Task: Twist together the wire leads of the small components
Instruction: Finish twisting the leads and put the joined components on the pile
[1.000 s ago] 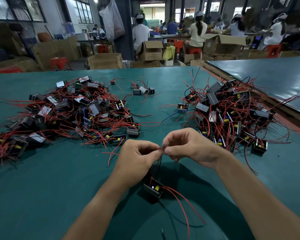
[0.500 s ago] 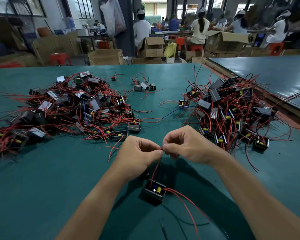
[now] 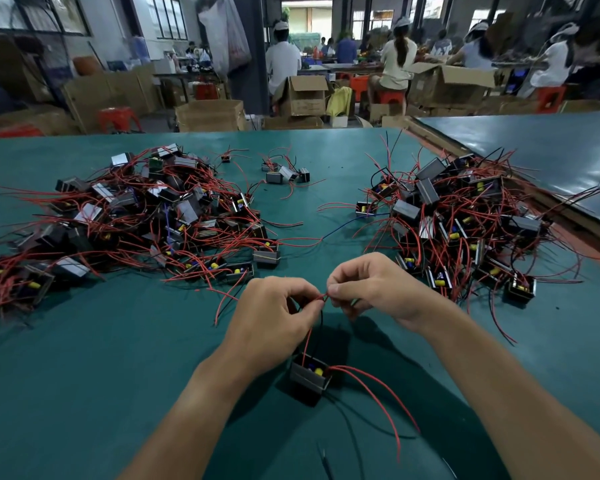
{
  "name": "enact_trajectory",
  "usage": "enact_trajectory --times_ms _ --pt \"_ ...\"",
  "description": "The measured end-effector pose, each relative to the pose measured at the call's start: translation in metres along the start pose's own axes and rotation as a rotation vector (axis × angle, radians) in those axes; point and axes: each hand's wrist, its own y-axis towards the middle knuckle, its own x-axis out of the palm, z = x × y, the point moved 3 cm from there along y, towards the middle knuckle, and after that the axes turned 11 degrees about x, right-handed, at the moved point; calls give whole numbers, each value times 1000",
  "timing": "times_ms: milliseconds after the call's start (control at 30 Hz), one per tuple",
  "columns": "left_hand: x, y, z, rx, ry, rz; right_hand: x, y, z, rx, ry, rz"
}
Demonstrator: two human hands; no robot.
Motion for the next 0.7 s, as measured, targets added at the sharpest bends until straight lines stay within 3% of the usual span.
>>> enact_trajectory --times_ms 267,700 --pt "3 0 5 135 -1 48 -7 -2 9 194 124 -121" --pt "0 1 -7 91 -88 91 -5 -4 1 -6 22 -128"
